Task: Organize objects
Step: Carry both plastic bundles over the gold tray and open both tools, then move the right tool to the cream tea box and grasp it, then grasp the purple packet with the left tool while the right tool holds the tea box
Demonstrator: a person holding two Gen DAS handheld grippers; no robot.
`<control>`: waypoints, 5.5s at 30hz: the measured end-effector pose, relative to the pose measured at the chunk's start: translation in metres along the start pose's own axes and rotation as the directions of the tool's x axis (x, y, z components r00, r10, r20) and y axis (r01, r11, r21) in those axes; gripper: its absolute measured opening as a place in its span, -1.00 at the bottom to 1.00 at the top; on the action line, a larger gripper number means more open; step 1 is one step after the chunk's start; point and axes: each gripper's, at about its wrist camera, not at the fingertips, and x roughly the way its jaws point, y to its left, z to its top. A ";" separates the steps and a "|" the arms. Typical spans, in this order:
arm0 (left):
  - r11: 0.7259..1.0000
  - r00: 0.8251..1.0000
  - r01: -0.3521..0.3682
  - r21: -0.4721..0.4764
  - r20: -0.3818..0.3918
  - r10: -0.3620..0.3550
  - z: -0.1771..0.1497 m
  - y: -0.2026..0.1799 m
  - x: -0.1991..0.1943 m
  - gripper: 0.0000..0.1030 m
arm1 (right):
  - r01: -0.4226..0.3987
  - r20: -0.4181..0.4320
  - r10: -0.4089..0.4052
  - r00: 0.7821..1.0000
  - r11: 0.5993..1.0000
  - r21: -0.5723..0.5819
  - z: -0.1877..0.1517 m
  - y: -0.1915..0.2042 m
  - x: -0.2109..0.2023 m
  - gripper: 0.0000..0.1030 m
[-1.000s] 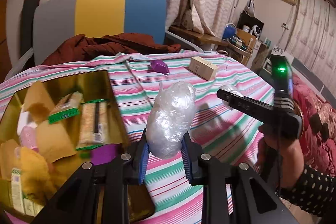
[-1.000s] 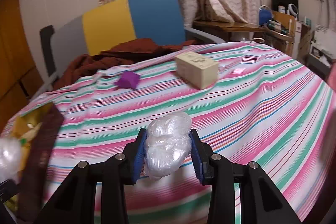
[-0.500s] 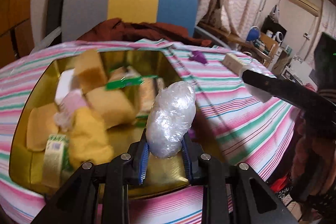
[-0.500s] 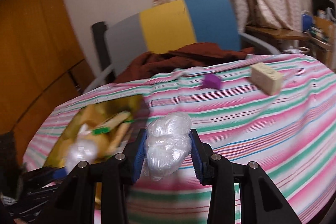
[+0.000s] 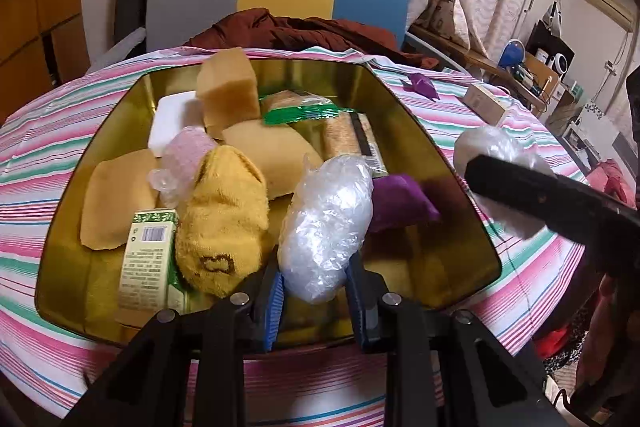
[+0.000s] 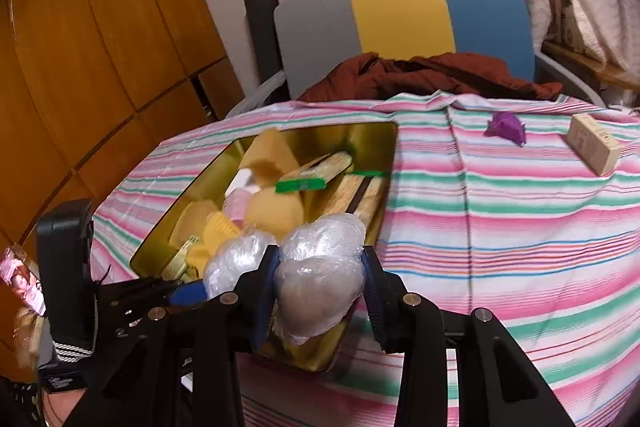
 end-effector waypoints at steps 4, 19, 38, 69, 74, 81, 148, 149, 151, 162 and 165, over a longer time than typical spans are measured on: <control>1.000 1.000 -0.009 -0.008 0.000 0.009 0.000 0.003 -0.001 -0.42 | -0.021 -0.025 0.021 0.999 1.000 0.006 -0.004 0.006 0.005 -0.18; 0.992 0.992 0.081 -0.101 0.107 -0.070 -0.003 0.007 -0.032 -0.03 | -0.003 0.010 0.002 1.000 0.995 0.098 -0.007 -0.011 -0.003 0.24; 0.993 0.990 0.087 -0.080 0.117 -0.077 0.007 -0.007 -0.034 -0.03 | 0.043 0.045 -0.050 0.998 0.989 0.140 -0.001 -0.035 -0.009 0.24; 0.976 0.980 0.198 0.094 -0.032 -0.196 0.066 -0.105 0.017 -0.03 | 0.336 -0.005 -0.343 0.939 0.918 0.212 0.035 -0.201 -0.007 0.33; 0.966 0.973 0.226 0.128 -0.080 -0.217 0.073 -0.126 0.033 -0.03 | 0.389 -0.014 -0.395 0.918 0.897 0.212 0.046 -0.237 -0.004 0.38; 0.957 0.967 0.239 0.163 -0.128 -0.219 0.080 -0.147 0.053 -0.03 | 0.465 0.033 -0.482 0.876 0.860 0.209 0.085 -0.311 -0.006 0.72; 0.964 0.998 -0.021 0.265 -0.056 0.037 0.230 -0.220 0.284 -0.14 | 0.551 -0.036 -0.560 0.828 0.801 0.235 0.083 -0.353 0.049 0.01; 0.965 0.998 -0.020 0.263 -0.053 0.035 0.229 -0.221 0.284 -0.17 | 0.552 -0.035 -0.560 0.828 0.800 0.235 0.083 -0.353 0.049 0.01; 0.964 0.998 -0.022 0.264 -0.045 0.035 0.227 -0.221 0.281 -0.21 | 0.553 -0.032 -0.562 0.826 0.799 0.237 0.082 -0.353 0.048 0.01; 0.958 0.997 -0.072 0.279 -0.002 0.075 0.212 -0.226 0.267 -0.23 | 0.573 -0.003 -0.587 0.809 0.788 0.224 0.083 -0.348 0.045 0.01; 0.961 0.997 -0.081 0.264 0.009 0.081 0.207 -0.224 0.260 -0.23 | 0.579 0.003 -0.594 0.804 0.785 0.221 0.083 -0.346 0.044 0.01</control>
